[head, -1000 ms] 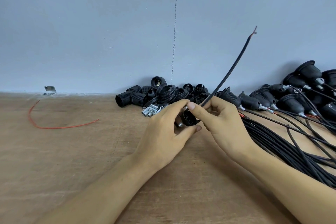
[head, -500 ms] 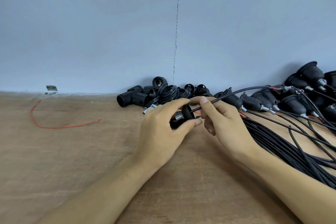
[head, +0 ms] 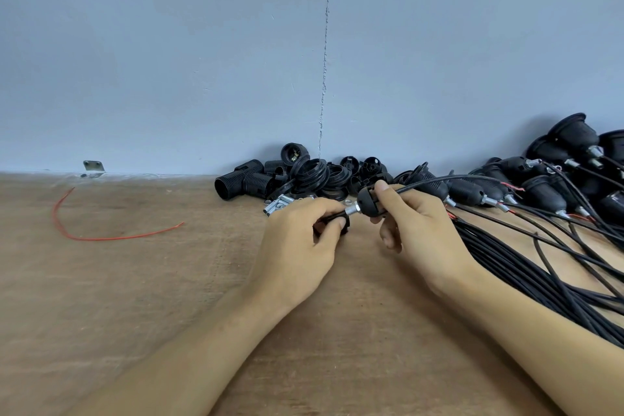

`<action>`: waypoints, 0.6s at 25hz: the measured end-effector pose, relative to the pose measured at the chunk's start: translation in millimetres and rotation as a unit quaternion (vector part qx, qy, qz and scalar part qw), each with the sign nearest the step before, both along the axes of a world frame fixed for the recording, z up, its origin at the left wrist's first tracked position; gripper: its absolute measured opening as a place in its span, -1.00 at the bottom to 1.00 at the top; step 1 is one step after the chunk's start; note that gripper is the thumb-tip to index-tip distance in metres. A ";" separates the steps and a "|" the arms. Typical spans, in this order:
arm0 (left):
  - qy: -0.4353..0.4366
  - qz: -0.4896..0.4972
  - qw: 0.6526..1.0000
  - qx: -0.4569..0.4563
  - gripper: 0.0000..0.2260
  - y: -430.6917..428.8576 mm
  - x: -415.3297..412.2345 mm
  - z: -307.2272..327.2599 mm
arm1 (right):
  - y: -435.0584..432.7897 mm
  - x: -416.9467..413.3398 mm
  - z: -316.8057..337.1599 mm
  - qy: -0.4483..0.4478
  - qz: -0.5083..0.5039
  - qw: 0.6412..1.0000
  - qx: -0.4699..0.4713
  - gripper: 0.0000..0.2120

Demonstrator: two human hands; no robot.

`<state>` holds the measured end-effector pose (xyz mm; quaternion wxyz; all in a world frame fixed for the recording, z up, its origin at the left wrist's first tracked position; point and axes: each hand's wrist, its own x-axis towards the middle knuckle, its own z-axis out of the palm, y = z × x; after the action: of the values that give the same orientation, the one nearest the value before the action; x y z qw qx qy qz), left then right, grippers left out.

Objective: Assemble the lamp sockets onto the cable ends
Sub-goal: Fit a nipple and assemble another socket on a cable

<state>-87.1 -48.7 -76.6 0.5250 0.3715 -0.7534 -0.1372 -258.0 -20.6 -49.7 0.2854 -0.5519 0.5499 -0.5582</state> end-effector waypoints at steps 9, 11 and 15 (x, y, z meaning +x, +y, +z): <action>-0.001 0.002 0.999 0.038 -0.83 -1.6 1.5 -0.1 | -5.0 -4.7 -0.7 -0.075 -0.073 0.994 0.043 -0.62; -0.004 0.006 0.999 0.043 -0.83 -0.4 1.8 0.5 | -4.4 -5.0 -0.3 -0.065 -0.068 0.994 0.047 -0.62; -0.019 0.017 0.999 0.028 -0.85 6.3 1.6 5.7 | -1.3 -0.6 1.8 -0.061 -0.028 0.996 0.051 -0.61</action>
<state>-85.5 -42.4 -70.9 0.5021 0.4014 -0.7528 -0.1419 -258.6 -21.9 -47.9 0.3302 -0.4865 0.5741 -0.5698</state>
